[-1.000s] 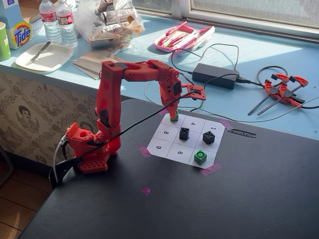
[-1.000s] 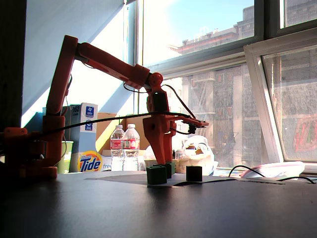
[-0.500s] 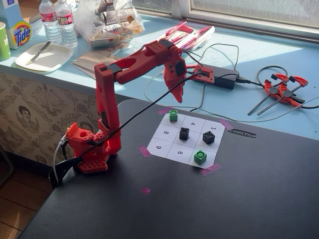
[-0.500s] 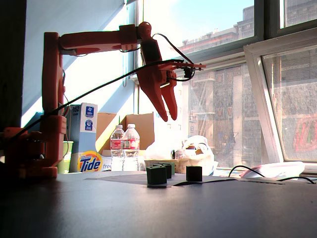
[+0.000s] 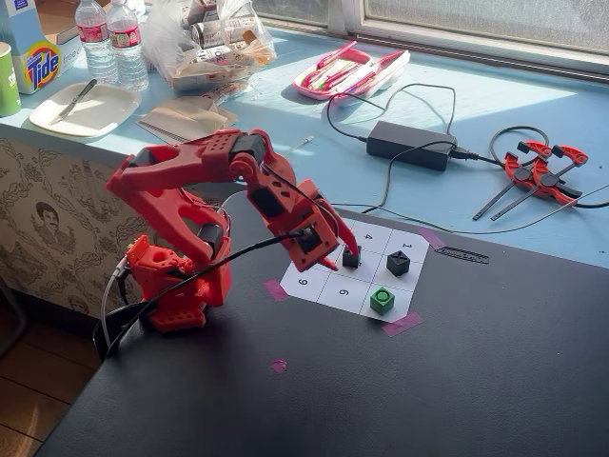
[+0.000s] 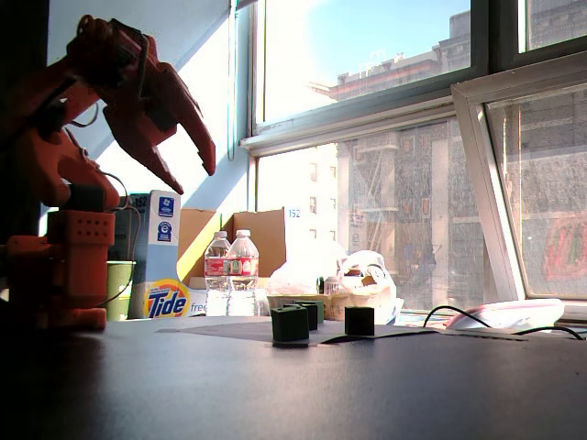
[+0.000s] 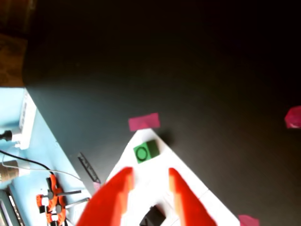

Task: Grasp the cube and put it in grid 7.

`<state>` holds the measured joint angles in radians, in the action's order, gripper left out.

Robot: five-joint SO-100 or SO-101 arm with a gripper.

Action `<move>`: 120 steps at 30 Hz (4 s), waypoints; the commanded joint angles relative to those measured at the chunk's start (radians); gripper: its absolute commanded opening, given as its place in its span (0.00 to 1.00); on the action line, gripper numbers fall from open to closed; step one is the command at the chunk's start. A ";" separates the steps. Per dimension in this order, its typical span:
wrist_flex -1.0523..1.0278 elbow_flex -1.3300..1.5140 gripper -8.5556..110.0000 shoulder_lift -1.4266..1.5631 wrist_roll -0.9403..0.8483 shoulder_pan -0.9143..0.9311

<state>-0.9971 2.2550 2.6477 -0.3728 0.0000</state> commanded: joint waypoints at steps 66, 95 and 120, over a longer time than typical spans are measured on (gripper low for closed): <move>0.132 0.853 0.07 0.653 0.146 0.112; 0.132 0.853 0.07 0.653 0.146 0.112; 0.132 0.853 0.07 0.653 0.146 0.112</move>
<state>-0.8820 3.0526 3.2919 -0.2209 0.1197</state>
